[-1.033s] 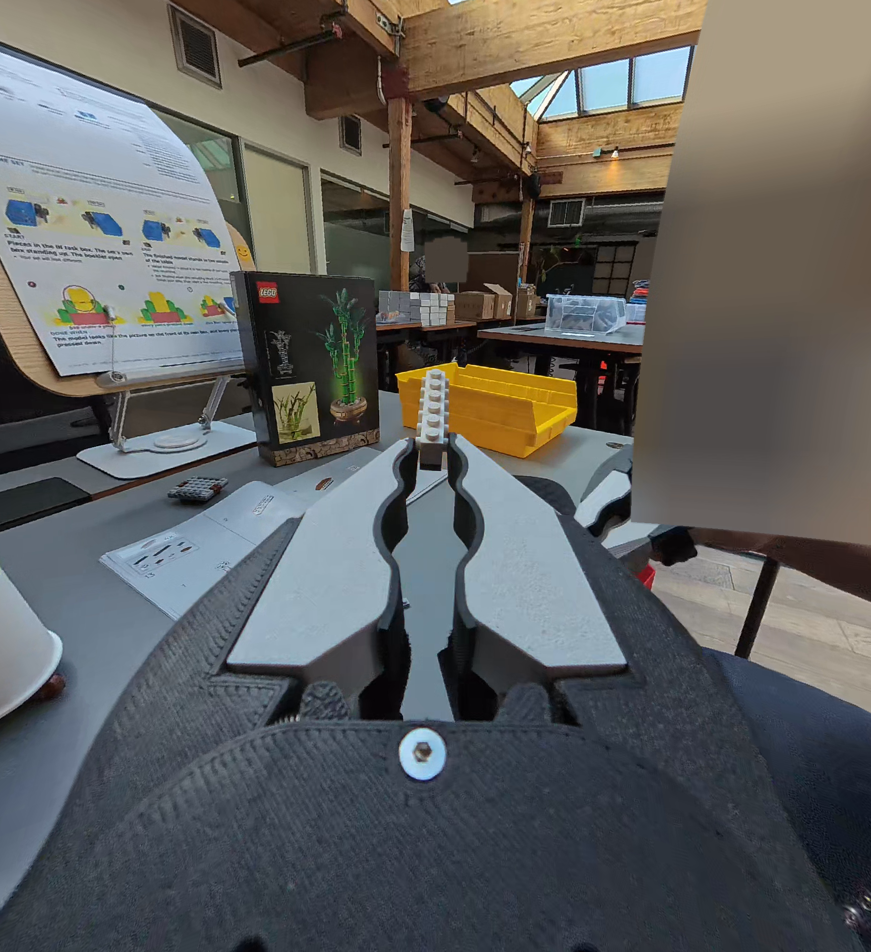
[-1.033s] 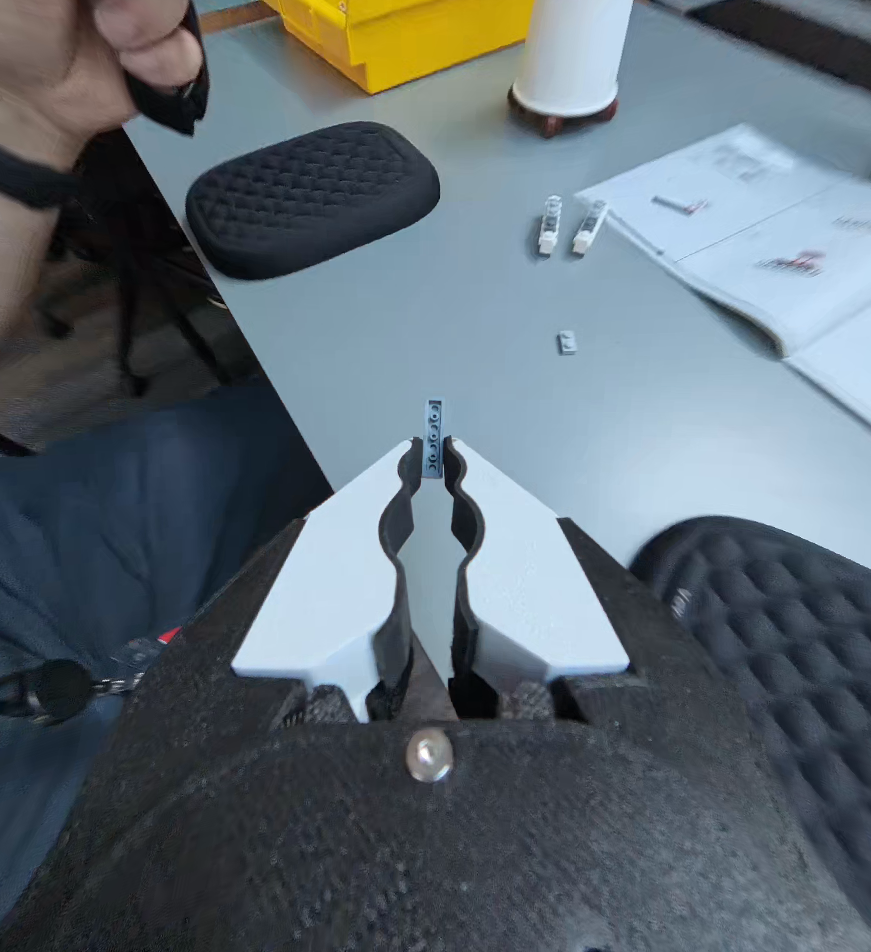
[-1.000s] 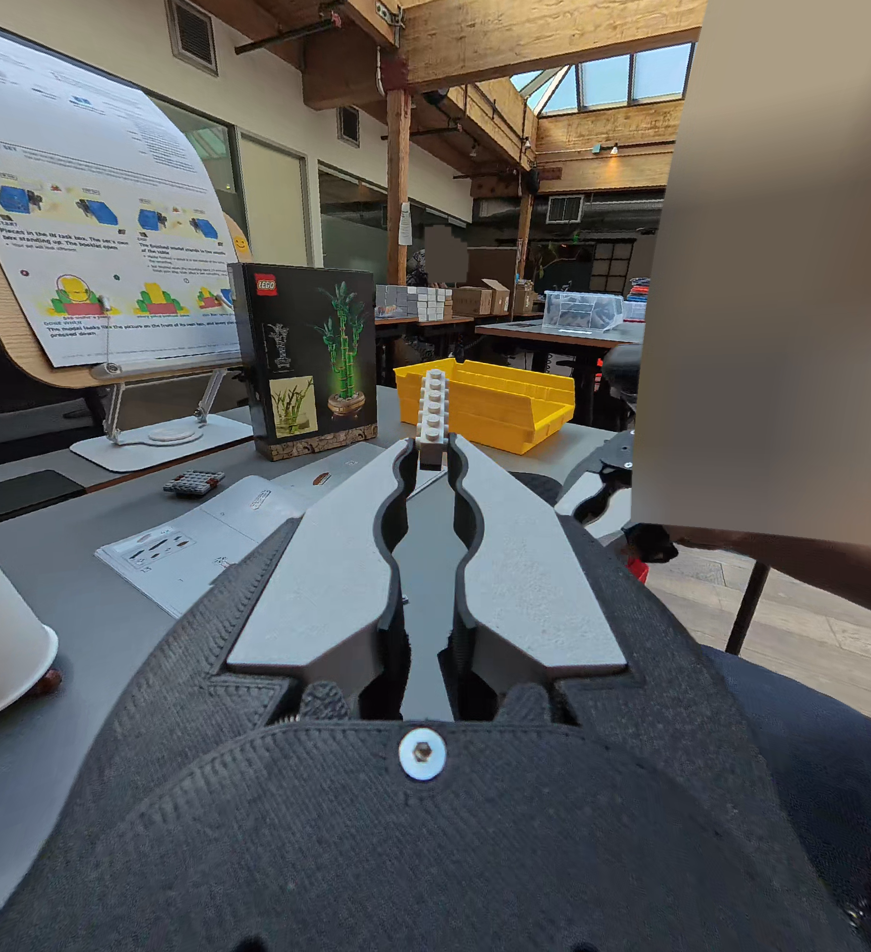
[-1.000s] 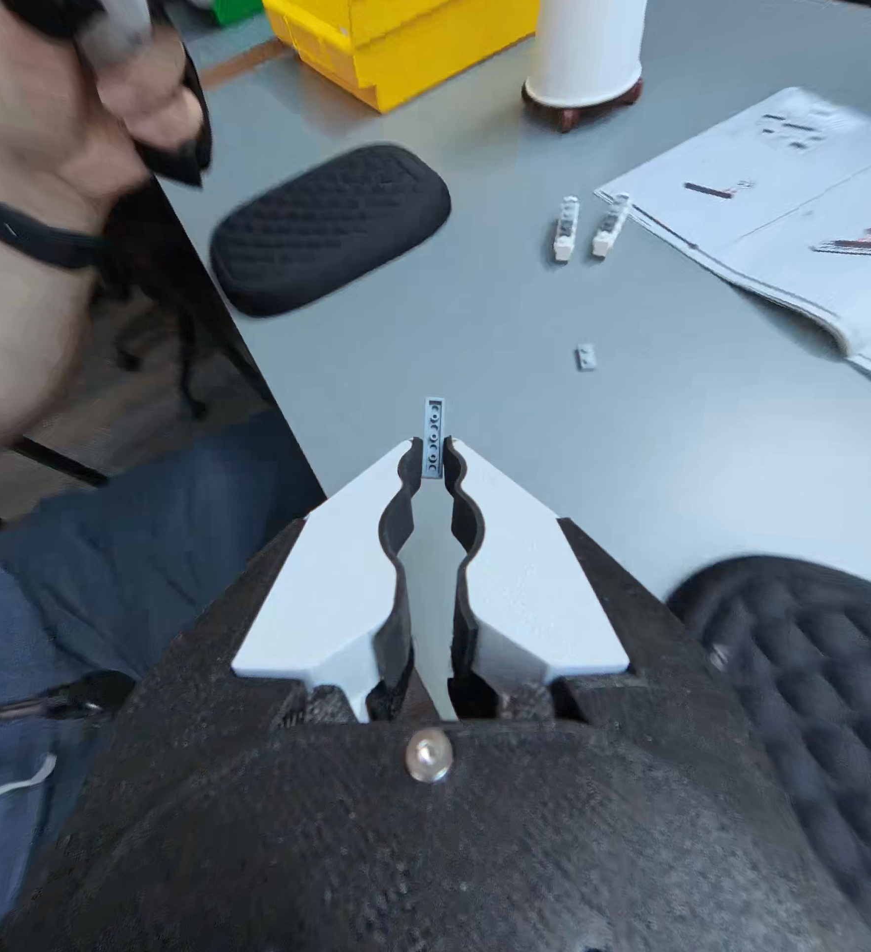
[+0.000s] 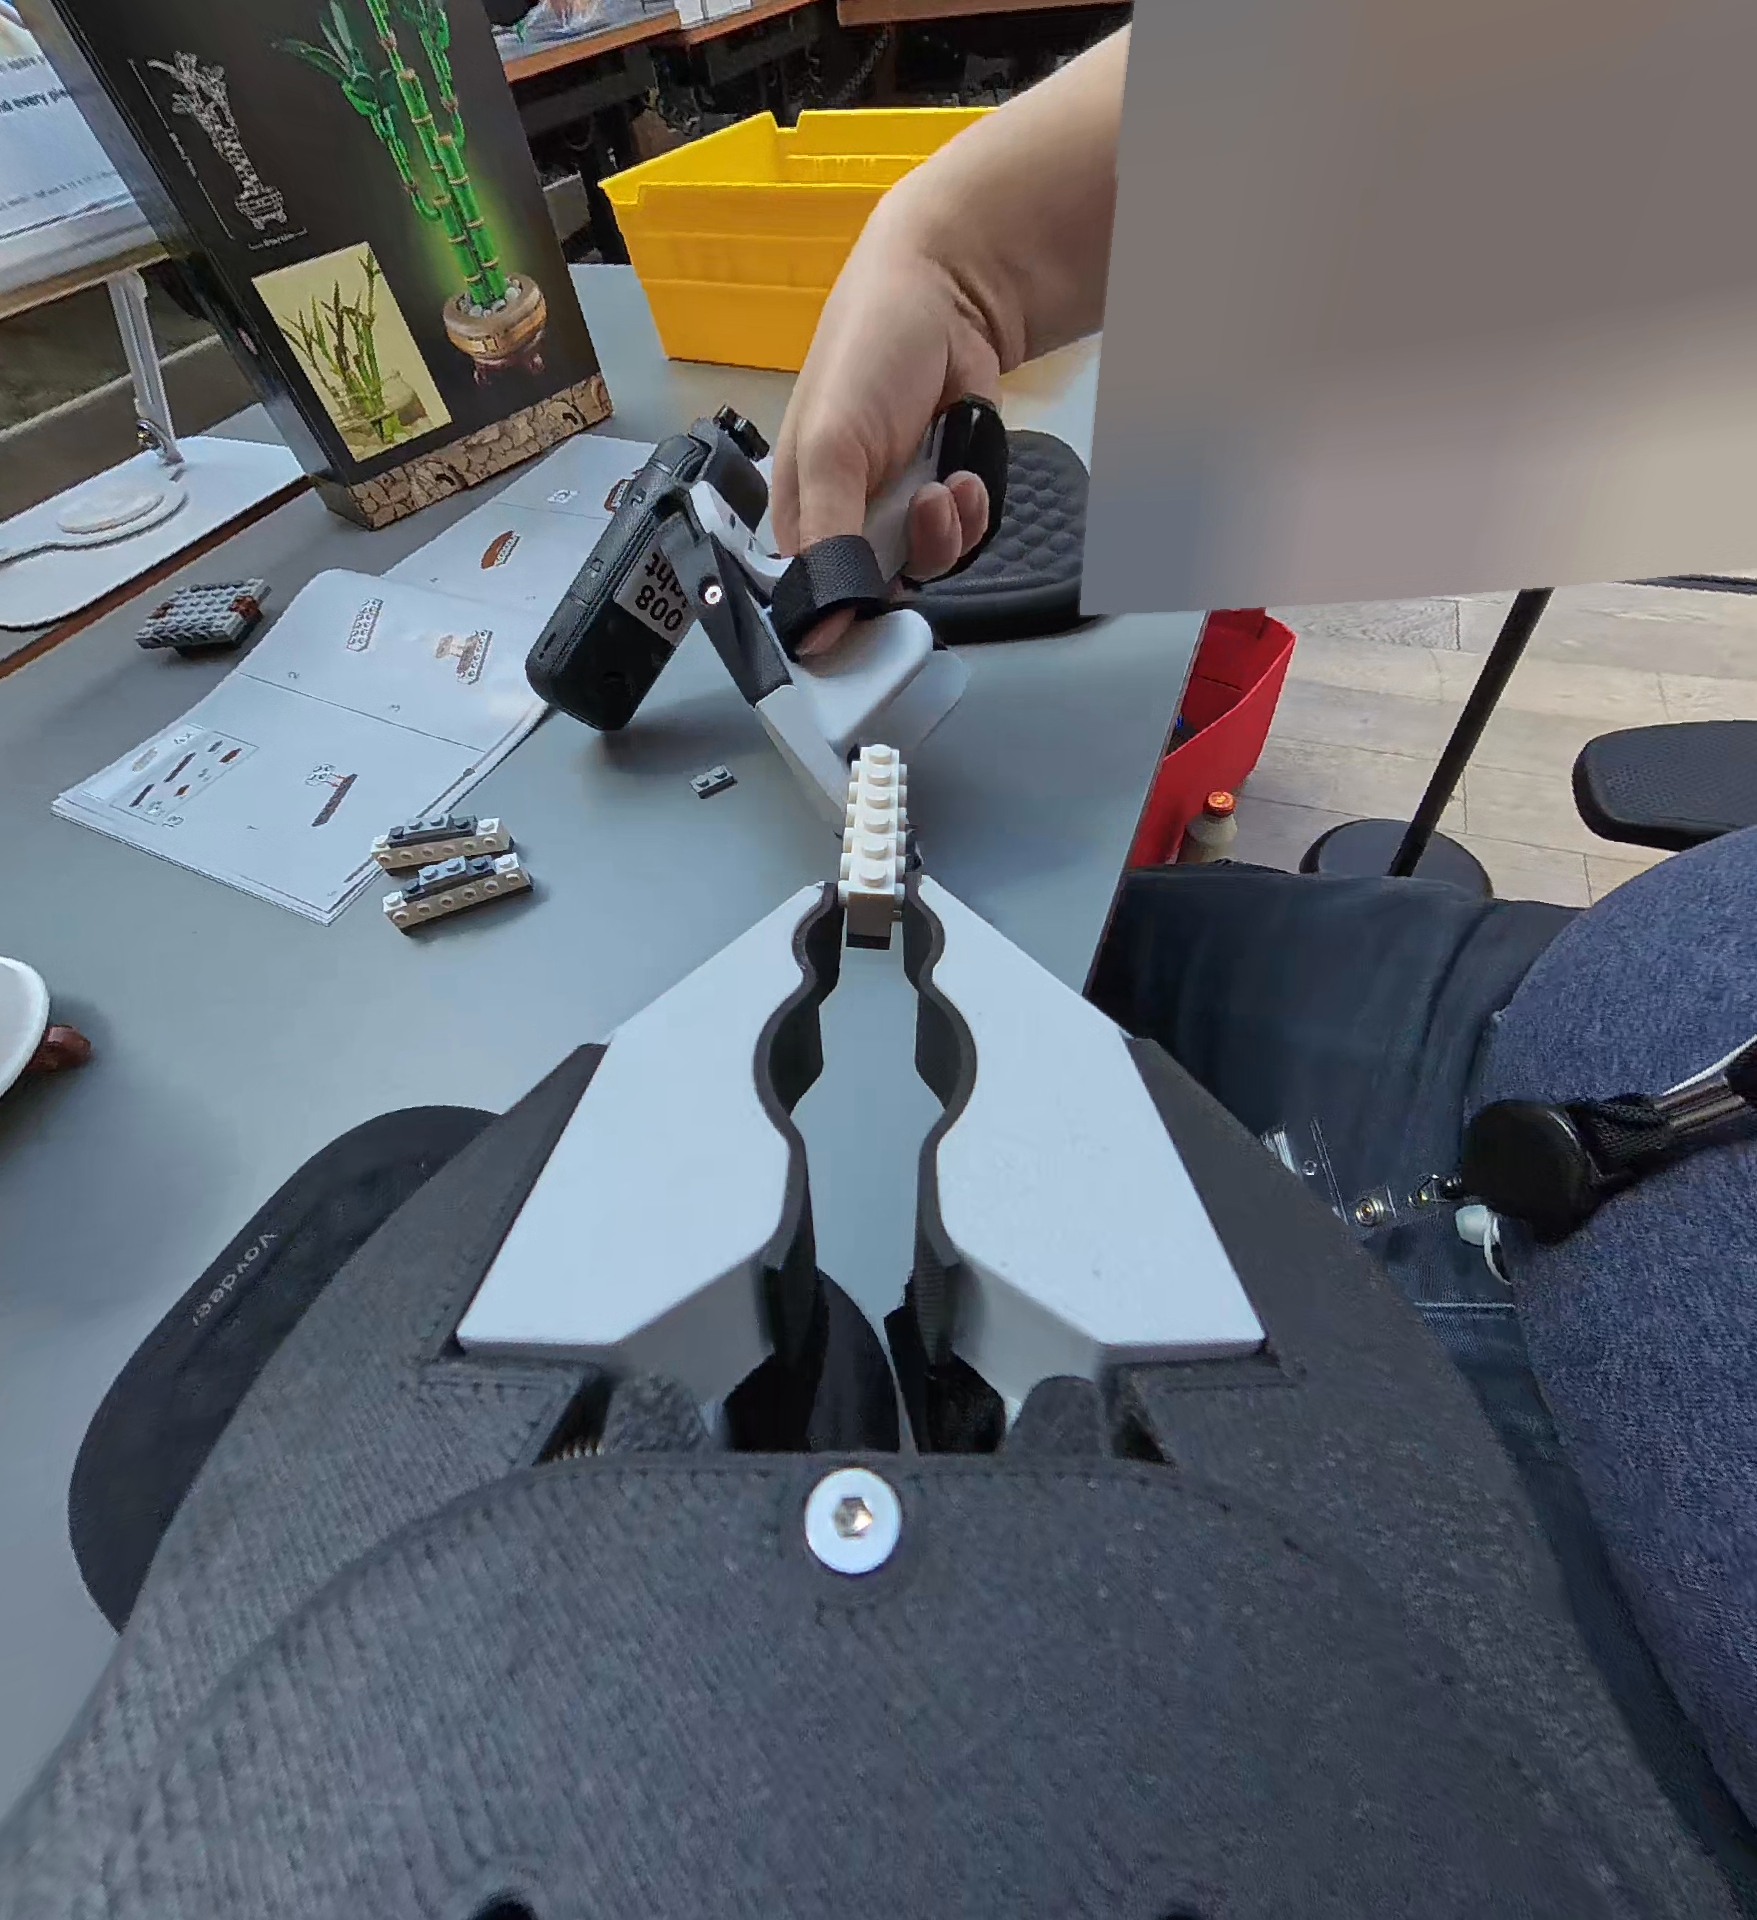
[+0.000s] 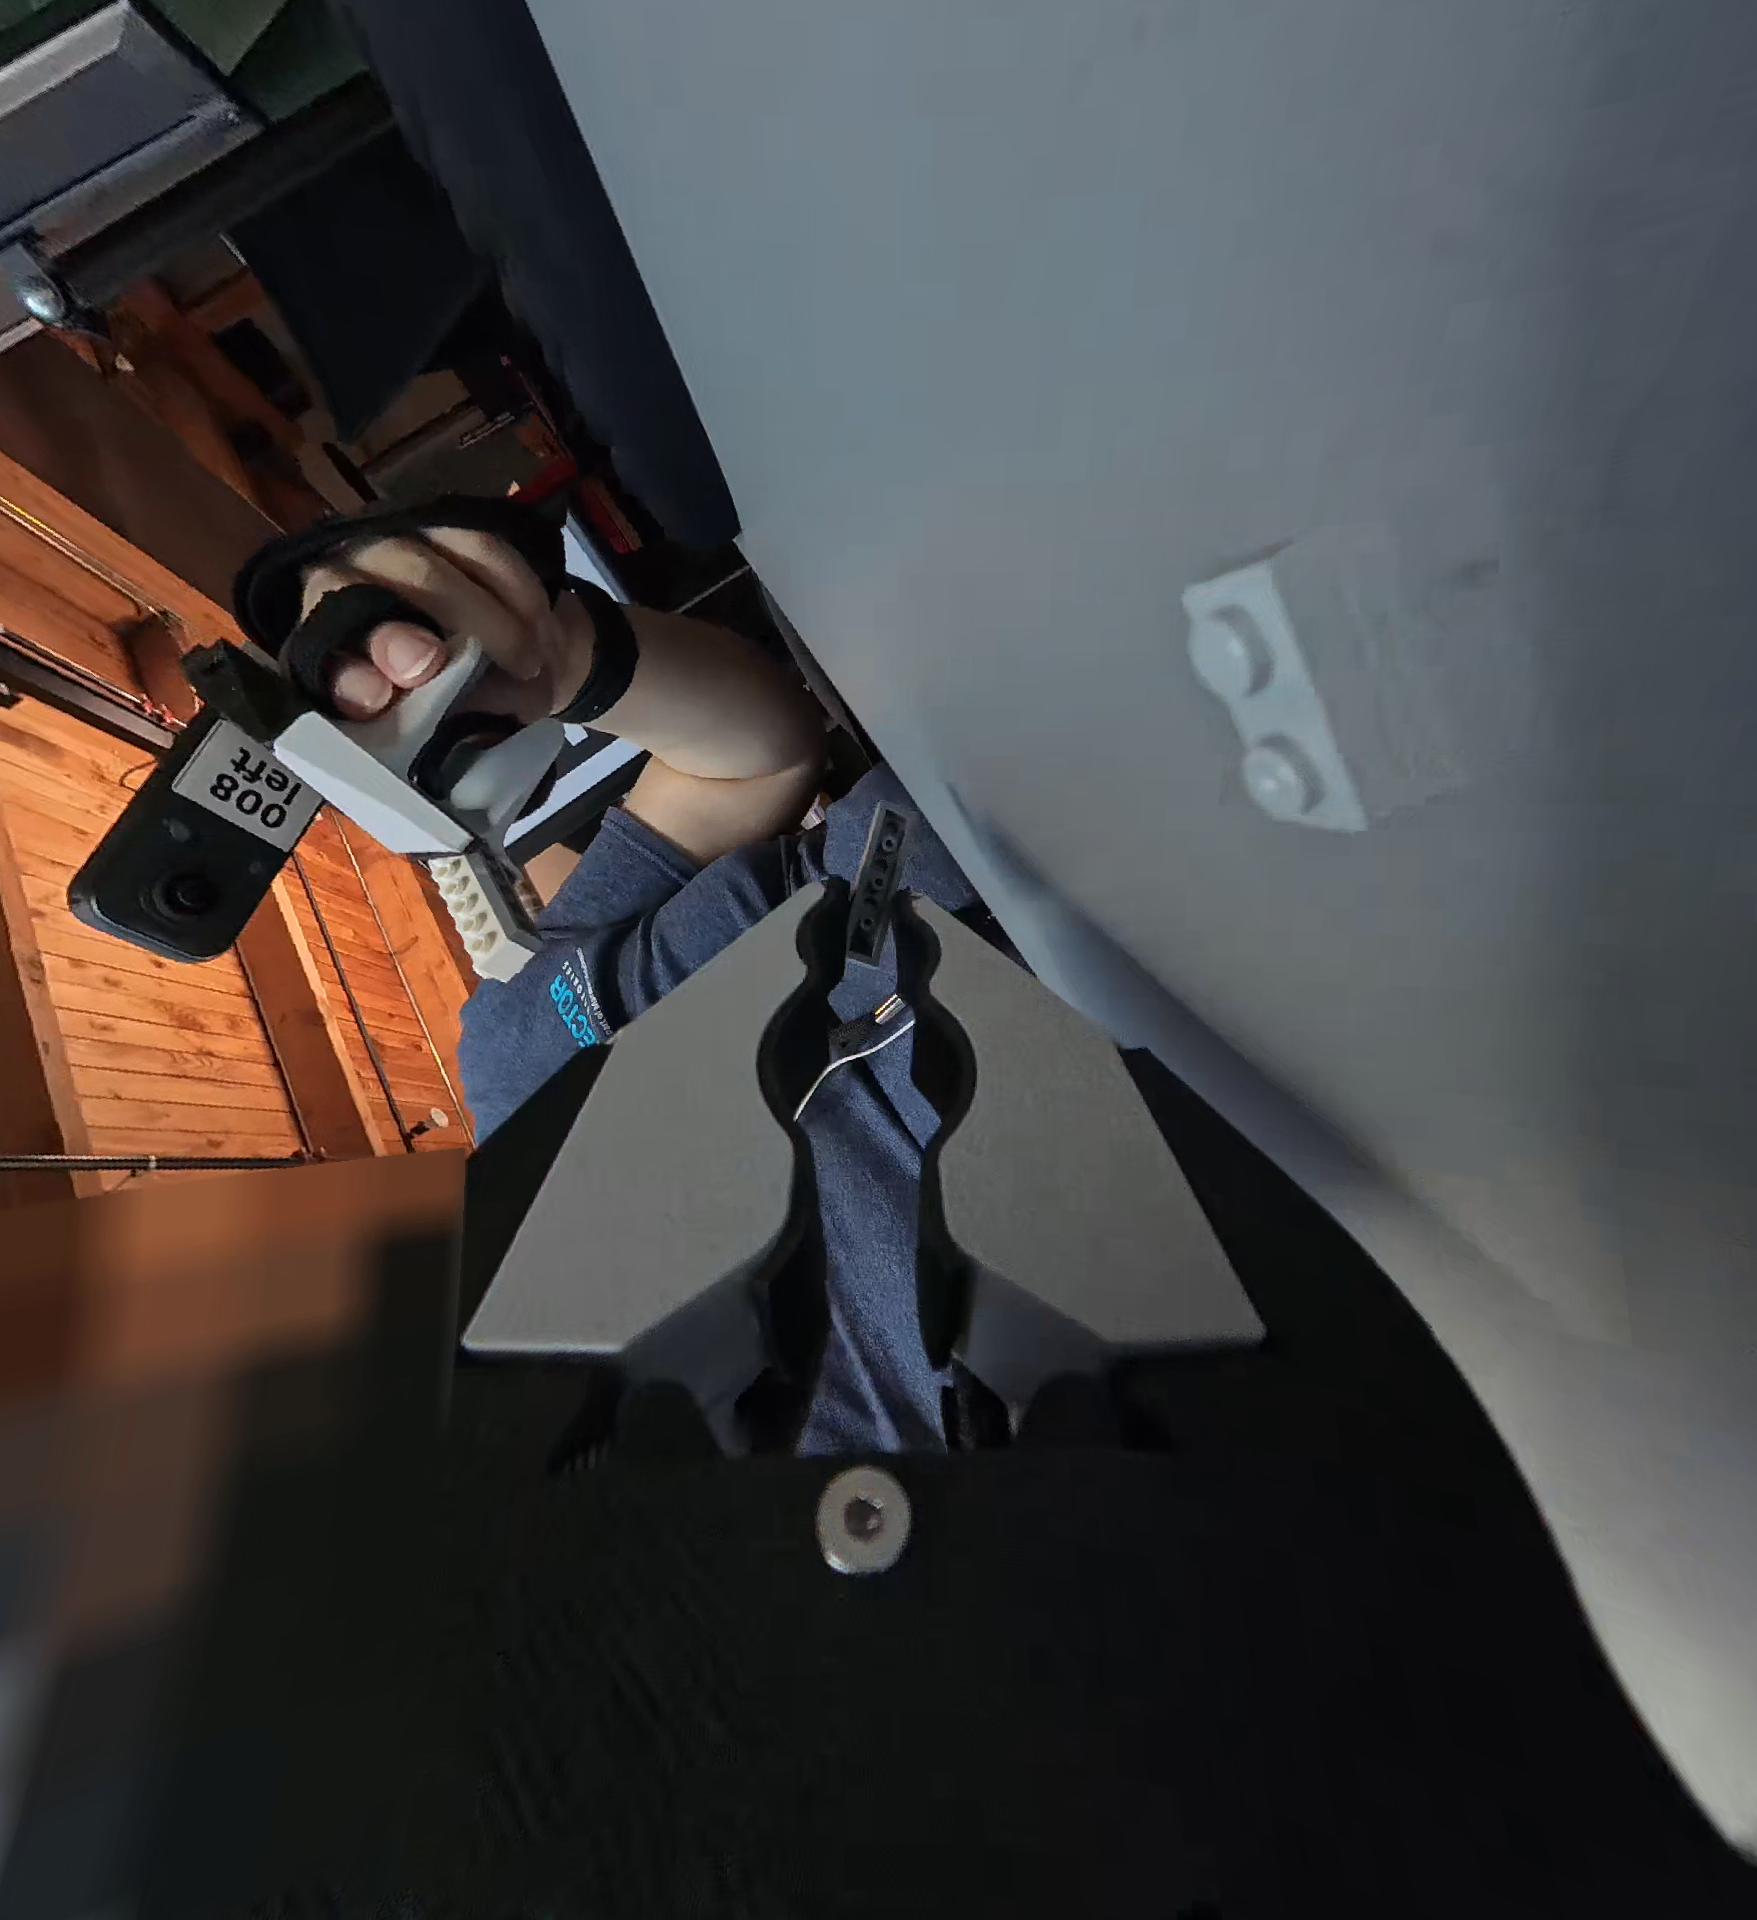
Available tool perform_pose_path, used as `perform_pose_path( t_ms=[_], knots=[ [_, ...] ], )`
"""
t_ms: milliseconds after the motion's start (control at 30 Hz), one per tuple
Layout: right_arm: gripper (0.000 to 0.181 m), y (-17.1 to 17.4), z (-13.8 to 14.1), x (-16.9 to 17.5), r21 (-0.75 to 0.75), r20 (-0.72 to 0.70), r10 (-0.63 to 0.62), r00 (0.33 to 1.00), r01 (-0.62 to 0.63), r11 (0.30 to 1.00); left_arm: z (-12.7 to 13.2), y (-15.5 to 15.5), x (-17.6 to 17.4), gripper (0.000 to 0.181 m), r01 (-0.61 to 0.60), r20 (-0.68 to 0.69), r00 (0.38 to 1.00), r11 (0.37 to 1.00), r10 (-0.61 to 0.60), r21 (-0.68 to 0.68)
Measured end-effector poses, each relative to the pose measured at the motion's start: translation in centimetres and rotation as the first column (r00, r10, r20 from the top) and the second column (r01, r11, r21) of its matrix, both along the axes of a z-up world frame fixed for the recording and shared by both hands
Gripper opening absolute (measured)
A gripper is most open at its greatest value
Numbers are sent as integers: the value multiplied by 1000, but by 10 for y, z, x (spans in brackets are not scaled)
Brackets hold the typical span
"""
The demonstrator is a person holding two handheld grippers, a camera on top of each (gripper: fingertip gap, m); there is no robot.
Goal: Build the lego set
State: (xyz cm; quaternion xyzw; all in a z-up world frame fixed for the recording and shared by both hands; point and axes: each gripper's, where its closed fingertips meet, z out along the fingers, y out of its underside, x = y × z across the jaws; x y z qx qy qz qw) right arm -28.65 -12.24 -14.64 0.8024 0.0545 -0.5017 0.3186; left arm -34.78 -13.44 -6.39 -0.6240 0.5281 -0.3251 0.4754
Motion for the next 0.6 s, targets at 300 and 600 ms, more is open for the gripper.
perform_pose_path(
  t_ms=[300,600],
  knots=[
    [29,37,-8,-1,30,145,-252,957,250,968,5,-19,-8,9,34,24,999,999,-34,2],
    [0,13,38,11,336,-57,-77,995,92,937,13,-18,-20,9,14,37,999,999,-16,46]
  ],
)
